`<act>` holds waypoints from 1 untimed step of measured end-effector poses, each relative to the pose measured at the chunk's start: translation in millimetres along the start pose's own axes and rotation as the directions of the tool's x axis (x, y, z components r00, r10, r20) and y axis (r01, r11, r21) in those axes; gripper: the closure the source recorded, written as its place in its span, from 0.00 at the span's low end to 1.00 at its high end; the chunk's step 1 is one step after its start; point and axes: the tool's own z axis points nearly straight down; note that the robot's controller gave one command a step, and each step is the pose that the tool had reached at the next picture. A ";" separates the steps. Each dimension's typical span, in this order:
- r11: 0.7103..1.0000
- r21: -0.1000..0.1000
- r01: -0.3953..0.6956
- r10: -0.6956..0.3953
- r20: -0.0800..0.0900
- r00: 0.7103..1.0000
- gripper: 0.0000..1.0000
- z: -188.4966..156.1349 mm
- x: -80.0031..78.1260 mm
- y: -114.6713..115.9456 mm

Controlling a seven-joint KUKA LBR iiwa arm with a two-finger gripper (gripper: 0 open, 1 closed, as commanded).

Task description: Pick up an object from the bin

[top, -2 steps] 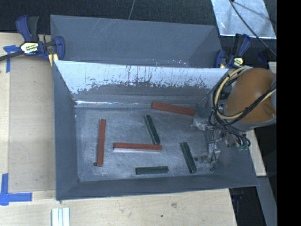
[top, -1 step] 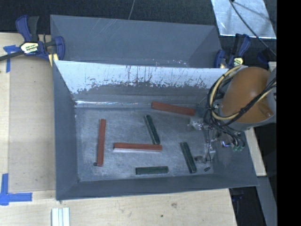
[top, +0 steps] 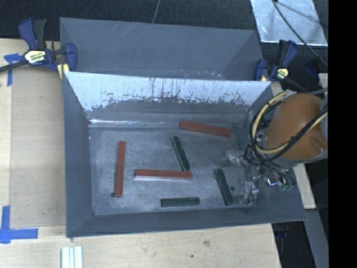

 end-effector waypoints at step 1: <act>1.000 0.000 0.031 -0.031 -0.002 1.000 0.00 4.0 7.2 -3.6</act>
Offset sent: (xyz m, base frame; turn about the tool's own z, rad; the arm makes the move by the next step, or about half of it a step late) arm -0.0052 0.0126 -0.0095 -0.1691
